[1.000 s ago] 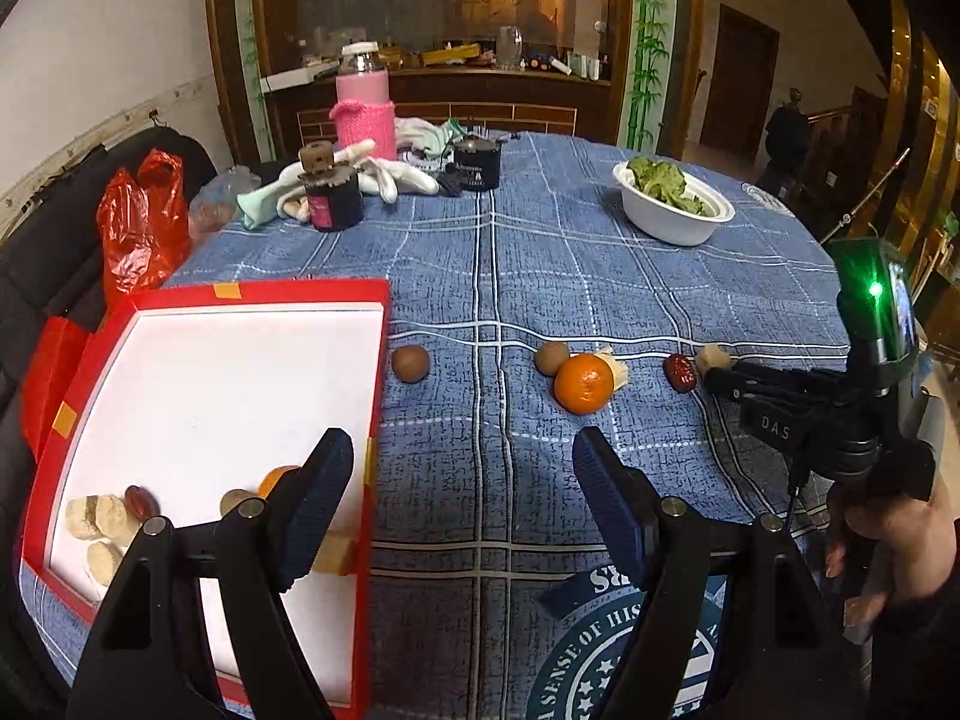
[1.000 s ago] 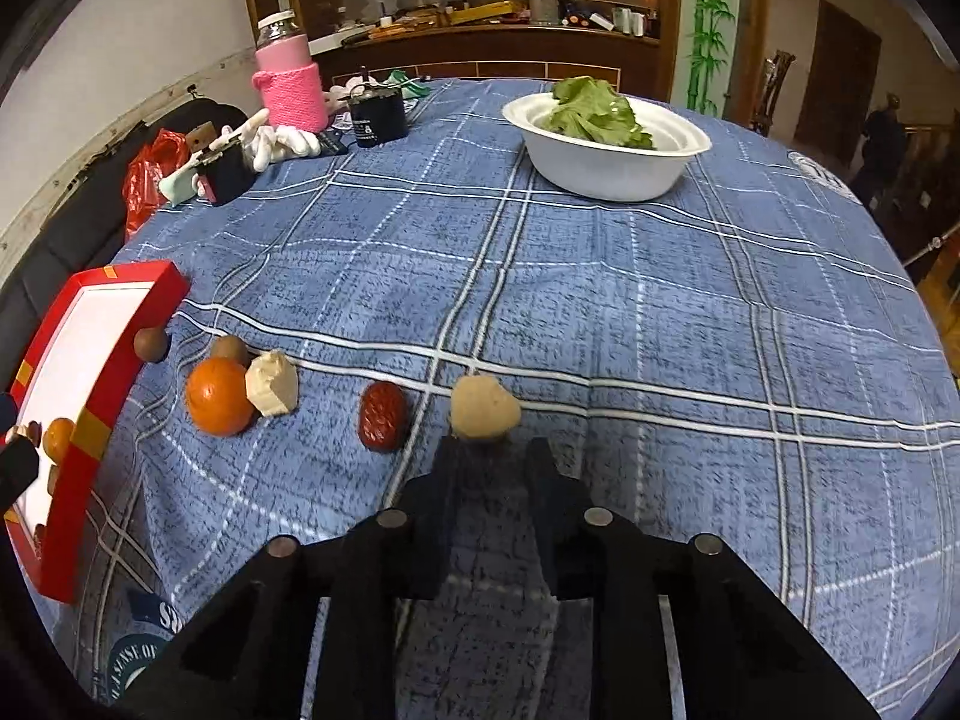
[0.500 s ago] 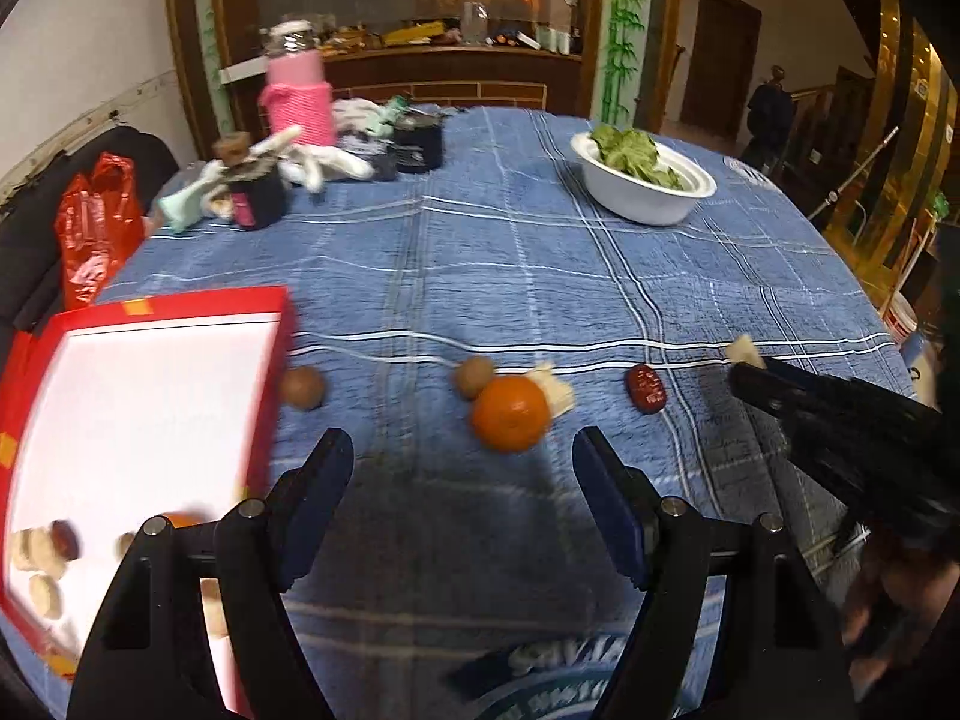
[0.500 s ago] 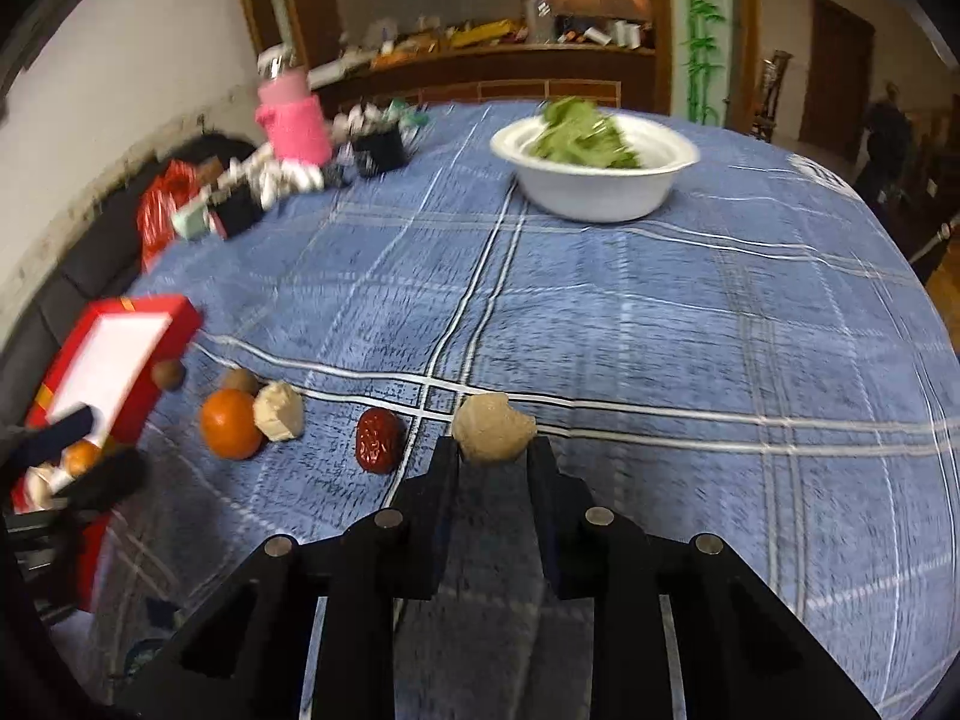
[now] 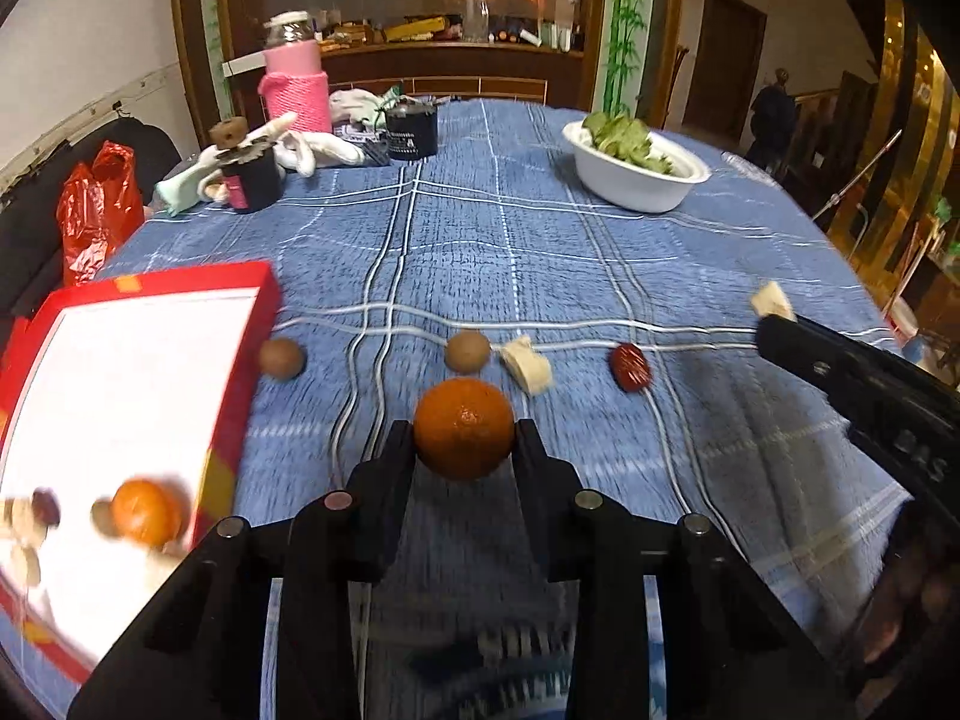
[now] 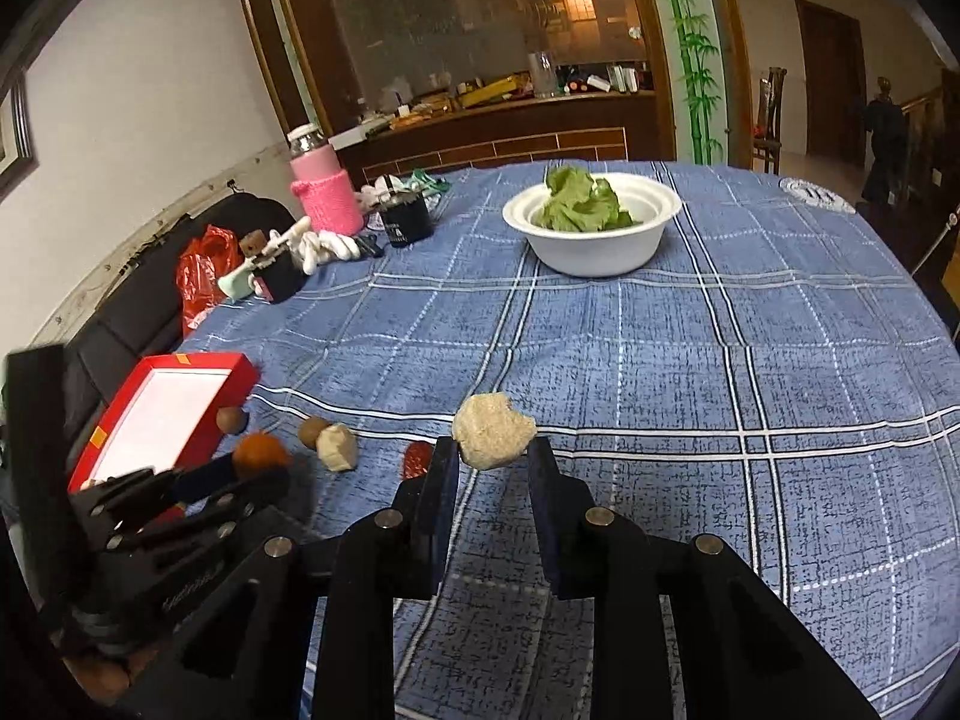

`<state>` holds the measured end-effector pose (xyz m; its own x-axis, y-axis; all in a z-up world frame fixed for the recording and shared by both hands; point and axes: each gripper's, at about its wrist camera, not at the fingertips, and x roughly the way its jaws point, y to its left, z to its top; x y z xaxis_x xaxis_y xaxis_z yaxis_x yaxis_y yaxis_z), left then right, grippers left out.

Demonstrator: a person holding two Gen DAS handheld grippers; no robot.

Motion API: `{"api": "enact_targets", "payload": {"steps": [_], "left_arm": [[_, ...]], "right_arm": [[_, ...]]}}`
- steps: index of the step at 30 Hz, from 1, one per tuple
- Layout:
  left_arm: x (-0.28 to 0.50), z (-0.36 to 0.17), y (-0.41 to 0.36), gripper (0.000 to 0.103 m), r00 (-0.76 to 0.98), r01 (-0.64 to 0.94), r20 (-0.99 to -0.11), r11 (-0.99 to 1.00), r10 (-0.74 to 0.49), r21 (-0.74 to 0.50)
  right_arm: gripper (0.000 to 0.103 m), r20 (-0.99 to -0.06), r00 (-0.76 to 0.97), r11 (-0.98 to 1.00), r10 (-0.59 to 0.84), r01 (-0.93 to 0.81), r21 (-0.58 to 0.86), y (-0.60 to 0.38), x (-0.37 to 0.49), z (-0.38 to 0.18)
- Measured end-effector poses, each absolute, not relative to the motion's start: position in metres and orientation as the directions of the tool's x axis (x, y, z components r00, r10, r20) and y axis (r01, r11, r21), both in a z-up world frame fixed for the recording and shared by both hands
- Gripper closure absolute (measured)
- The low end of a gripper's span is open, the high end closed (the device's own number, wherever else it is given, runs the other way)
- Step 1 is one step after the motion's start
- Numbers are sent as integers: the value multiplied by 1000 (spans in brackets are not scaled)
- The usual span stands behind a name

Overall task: Organize fruits
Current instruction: 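Carry the orange over the red tray while the right tool carries the tan ball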

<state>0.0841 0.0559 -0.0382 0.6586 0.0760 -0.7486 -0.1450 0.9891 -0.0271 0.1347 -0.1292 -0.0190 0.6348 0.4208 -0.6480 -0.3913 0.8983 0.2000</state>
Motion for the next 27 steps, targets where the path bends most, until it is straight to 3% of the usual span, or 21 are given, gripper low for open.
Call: {"api": "enact_targets", "payload": {"steps": [9,14,27], "left_arm": [[28,-35,50,72,714,-148,-698,987,59,-68],[12,-37,58,72,724,-170,-687,982,68,-81],[9,-42,59,72,721,-169,-689,983,75,-69]], "right_arm": [[79,-642,655,904,398,-398,155,-126,57,-21],[79,-643,659,917,389,-347,198,-136,21,-31],[79,-660,669,934,342,-321,159,-122,12,-31]]}}
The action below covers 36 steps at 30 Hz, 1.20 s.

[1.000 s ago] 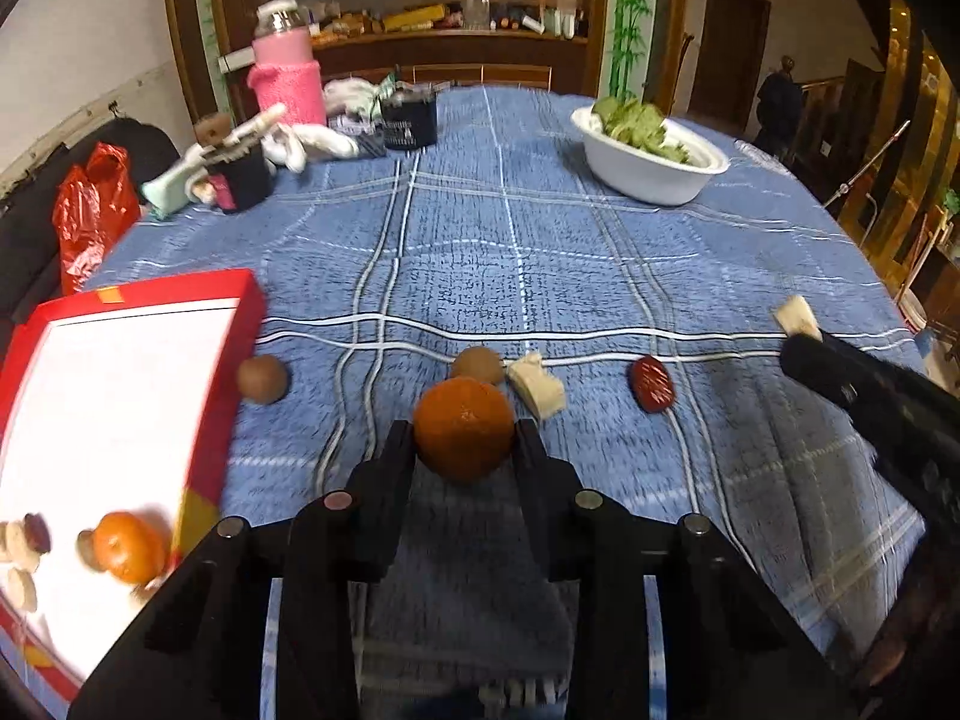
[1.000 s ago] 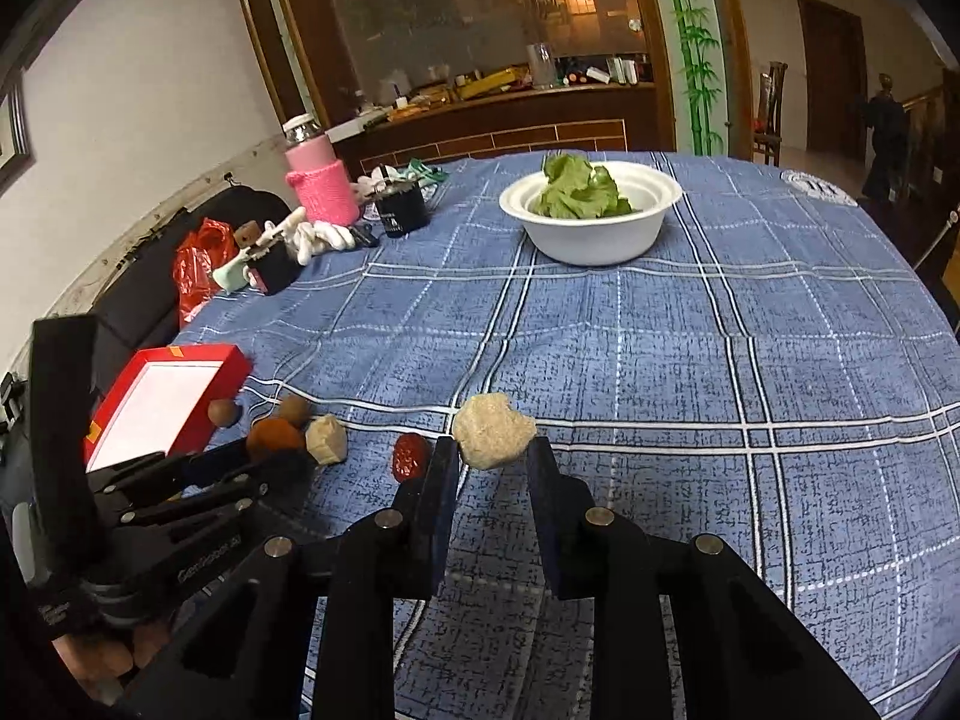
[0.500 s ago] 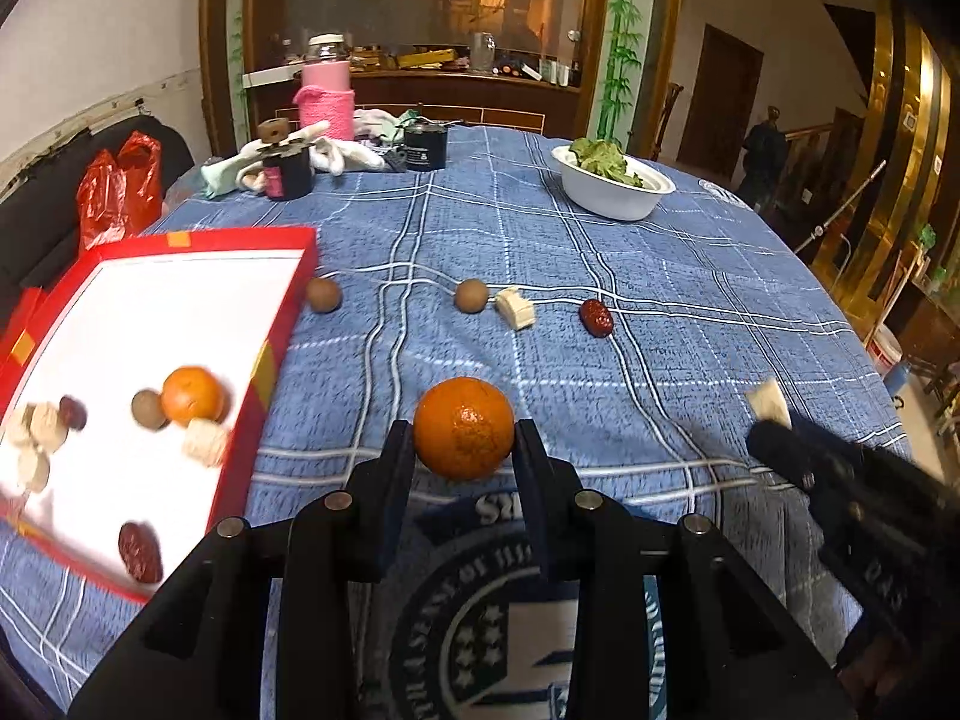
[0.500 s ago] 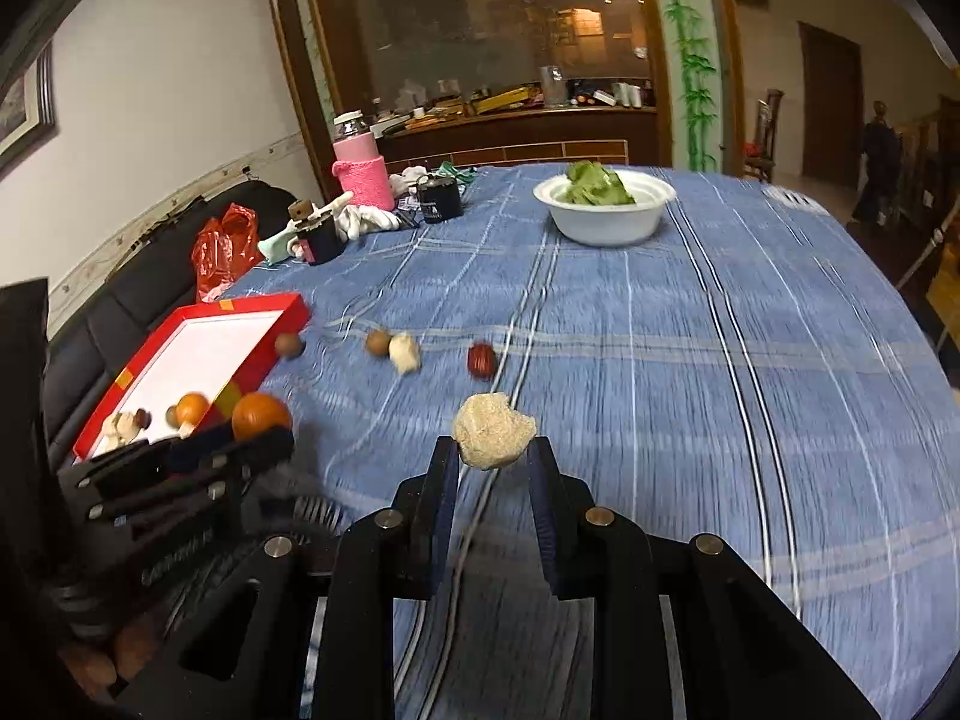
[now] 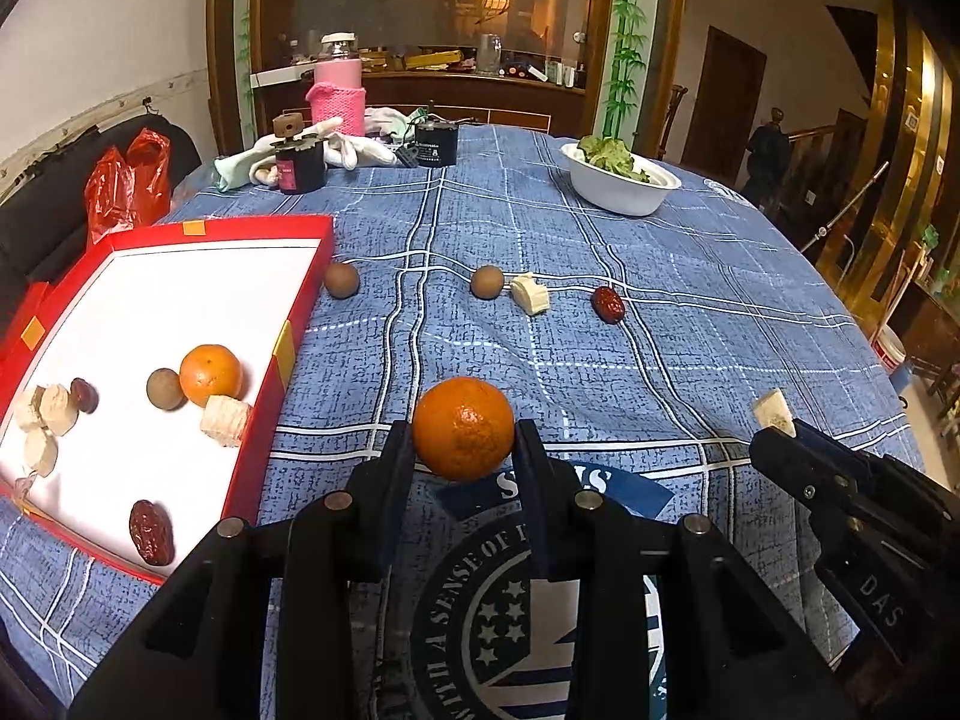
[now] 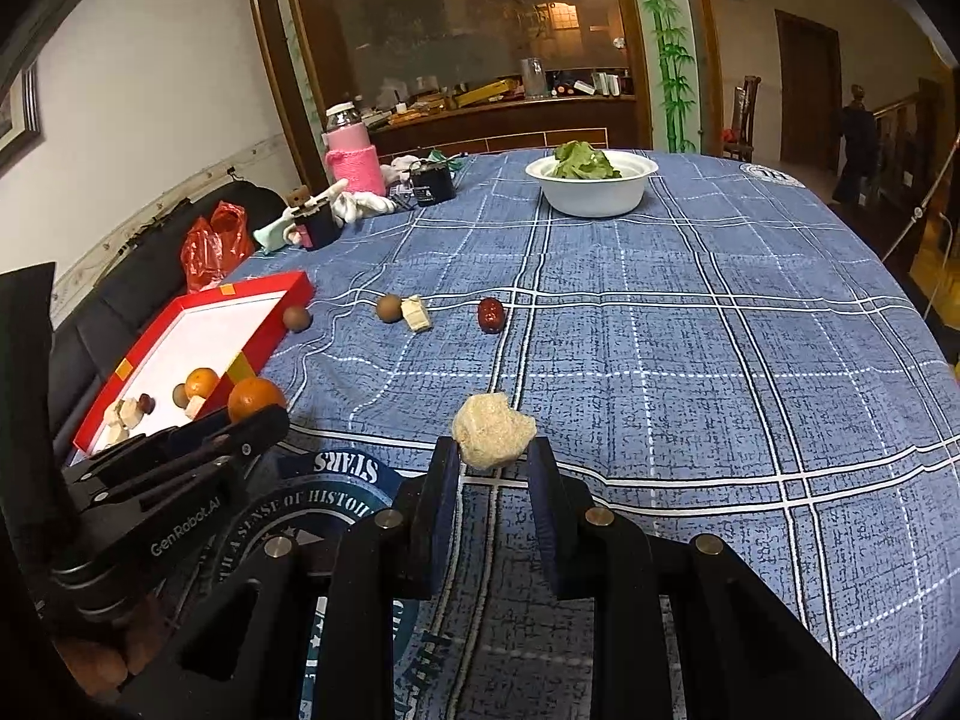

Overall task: Organize fruits
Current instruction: 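Carry the orange over the red tray while the right tool carries the tan ball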

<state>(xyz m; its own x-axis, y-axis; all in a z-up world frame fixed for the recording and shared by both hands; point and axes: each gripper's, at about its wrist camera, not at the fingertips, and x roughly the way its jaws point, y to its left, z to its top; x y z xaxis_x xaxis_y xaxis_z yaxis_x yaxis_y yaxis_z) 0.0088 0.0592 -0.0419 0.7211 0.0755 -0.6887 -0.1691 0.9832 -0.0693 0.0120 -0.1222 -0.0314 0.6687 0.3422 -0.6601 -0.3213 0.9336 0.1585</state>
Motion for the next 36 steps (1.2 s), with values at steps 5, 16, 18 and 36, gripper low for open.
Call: {"api": "enact_targets", "payload": {"steps": [5,16,18,36], "left_arm": [[7,-41,59,72,721,-176,-688,982,84,-65],[6,-42,61,72,720,-195,-685,979,106,-54],[6,-43,62,72,719,-201,-687,978,109,-55],[-23,-16,176,72,702,-431,-661,897,266,-97]], "right_arm": [[79,-660,678,941,324,-304,149,-123,13,-32],[79,-640,704,948,308,-287,140,-127,9,-29],[79,-637,707,948,307,-287,138,-128,8,-28],[79,-655,649,892,386,-445,85,-63,1,-22]]}}
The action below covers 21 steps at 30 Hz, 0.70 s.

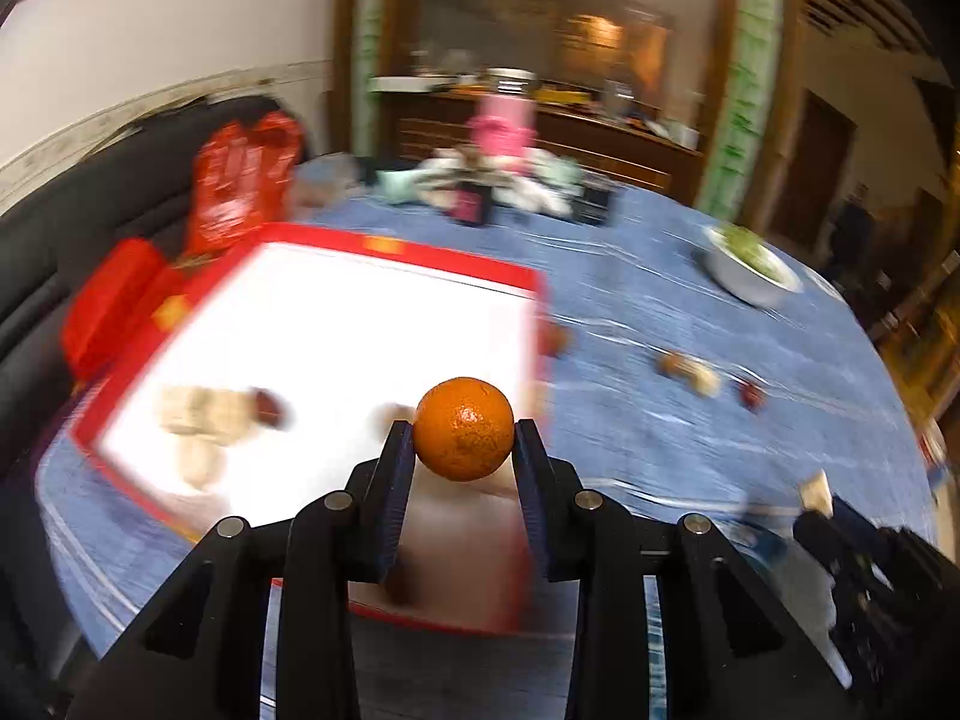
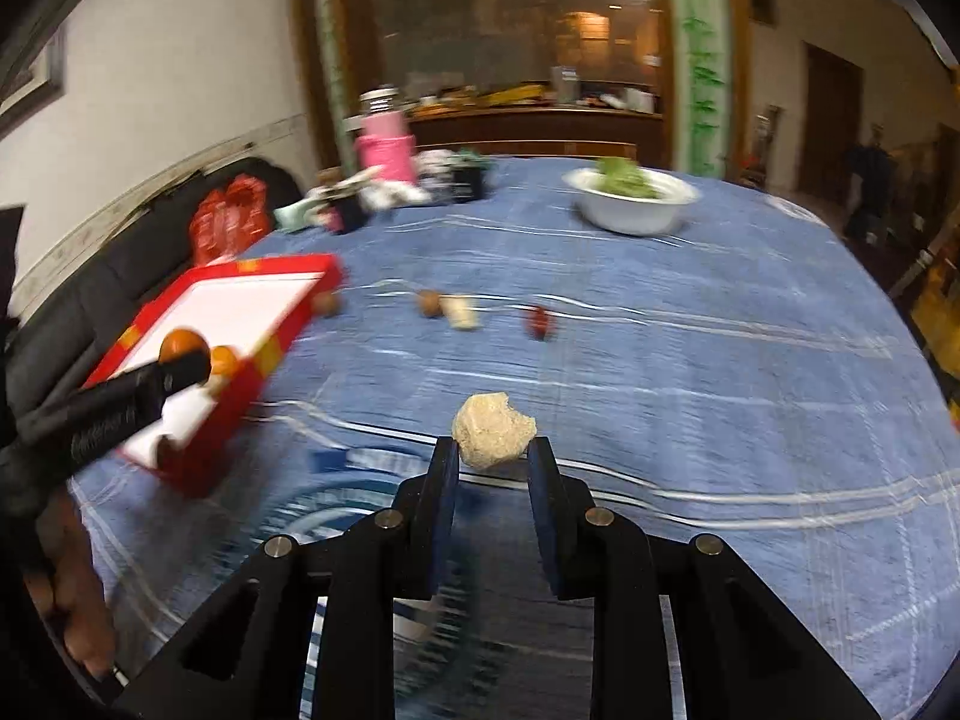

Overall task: Organize fruits
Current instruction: 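Carry the orange over the red tray while the right tool carries the tan ball, then open the left tool to drop the orange while the right tool drops the tan ball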

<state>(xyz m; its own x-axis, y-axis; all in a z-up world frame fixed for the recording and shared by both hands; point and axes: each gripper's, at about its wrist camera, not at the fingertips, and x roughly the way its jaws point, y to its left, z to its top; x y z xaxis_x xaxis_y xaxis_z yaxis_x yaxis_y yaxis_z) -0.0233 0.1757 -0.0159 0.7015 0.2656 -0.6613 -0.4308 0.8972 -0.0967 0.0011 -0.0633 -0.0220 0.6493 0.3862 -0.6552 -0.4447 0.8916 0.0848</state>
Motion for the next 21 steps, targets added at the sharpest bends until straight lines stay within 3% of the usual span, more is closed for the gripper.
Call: {"api": "enact_targets", "payload": {"steps": [10,21], "left_arm": [[-17,-26,272,71,586,-594,-711,803,389,-51],[-12,-32,262,71,586,-534,-739,845,333,-43]], "right_arm": [[79,-640,497,718,587,-685,126,82,13,-6],[79,-682,460,705,569,-699,116,153,53,-18]]}}
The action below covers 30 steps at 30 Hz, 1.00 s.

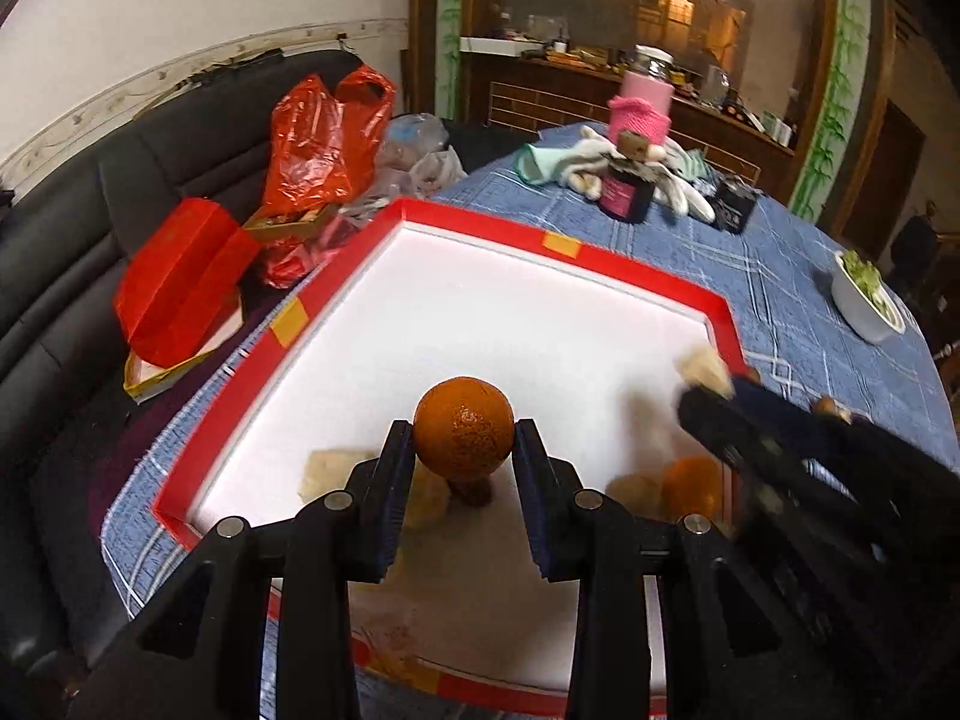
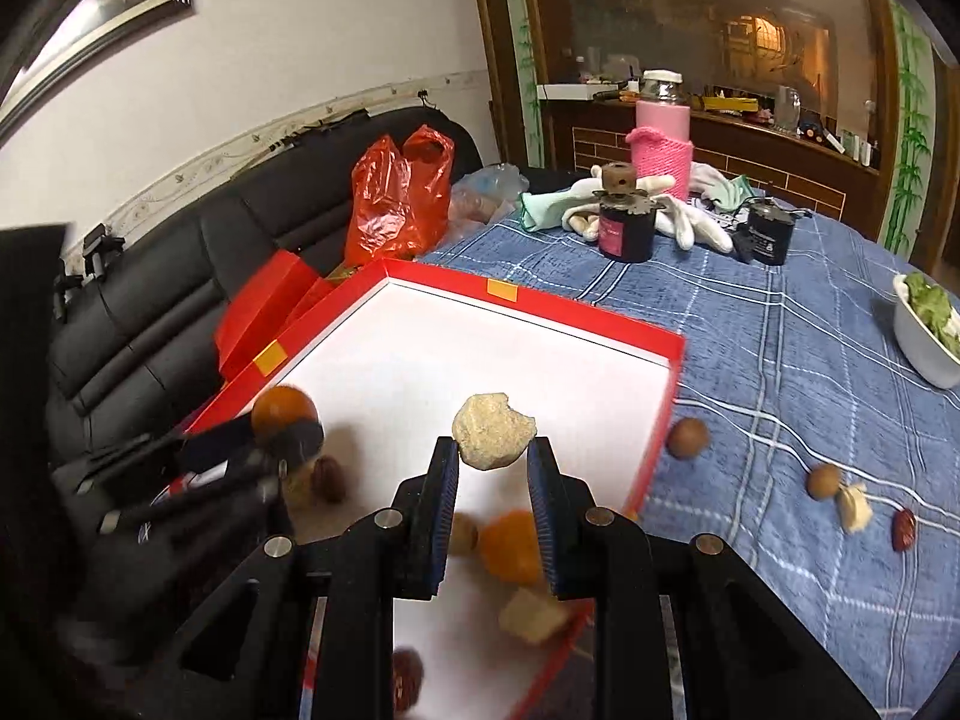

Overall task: Organize fruits
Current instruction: 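Open the left tool to drop the orange while the right tool drops the tan ball, then grasp a red date with the right tool while the left tool grasps a tan cube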

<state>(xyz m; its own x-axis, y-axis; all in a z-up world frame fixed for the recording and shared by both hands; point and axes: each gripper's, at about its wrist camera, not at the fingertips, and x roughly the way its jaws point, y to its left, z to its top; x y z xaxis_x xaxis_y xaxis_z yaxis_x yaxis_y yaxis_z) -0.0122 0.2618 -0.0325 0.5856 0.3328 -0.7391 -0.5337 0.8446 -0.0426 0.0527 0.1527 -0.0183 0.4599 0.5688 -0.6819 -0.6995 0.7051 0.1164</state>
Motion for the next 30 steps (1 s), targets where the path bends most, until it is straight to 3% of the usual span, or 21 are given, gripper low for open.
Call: {"api": "enact_targets", "payload": {"steps": [20,22,23,24,30], "left_arm": [[-13,-39,257,70,556,-516,-770,856,313,-26],[-13,-41,257,55,531,-515,-789,857,309,-11],[-16,-40,256,39,529,-524,-785,851,321,-5],[-18,-38,254,33,537,-530,-776,848,330,-6],[-31,-27,236,28,585,-519,-730,855,353,-3]], "right_arm": [[76,-752,414,719,514,-686,114,173,76,-40],[58,-742,416,717,526,-686,124,167,75,-36],[53,-728,421,716,541,-684,137,160,73,-31],[50,-716,426,716,552,-683,146,154,71,-27],[46,-644,500,738,580,-657,155,94,58,0]]}}
